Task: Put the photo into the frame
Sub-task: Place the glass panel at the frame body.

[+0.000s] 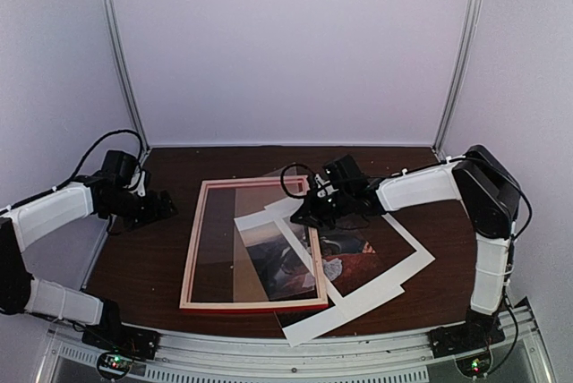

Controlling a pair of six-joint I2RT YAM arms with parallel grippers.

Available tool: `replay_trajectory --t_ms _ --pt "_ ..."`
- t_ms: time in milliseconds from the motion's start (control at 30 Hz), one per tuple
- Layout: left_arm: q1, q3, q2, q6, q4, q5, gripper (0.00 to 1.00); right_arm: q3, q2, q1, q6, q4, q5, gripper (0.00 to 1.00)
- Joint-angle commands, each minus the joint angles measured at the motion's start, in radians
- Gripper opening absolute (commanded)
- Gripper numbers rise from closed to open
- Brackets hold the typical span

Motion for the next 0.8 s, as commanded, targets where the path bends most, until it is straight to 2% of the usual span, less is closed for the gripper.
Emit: replay_trajectory --t_ms 0,767 --pt "-0.009 0.028 0.01 0.004 0.042 0.011 0.98 -0.014 -0.038 -0.008 -0.013 -0.017 0.033 0.0" --pt "-0.024 0.031 0.023 0.002 0.042 0.012 0.98 -0.023 -0.04 -0.007 -0.023 -0.027 0.044 0.0"
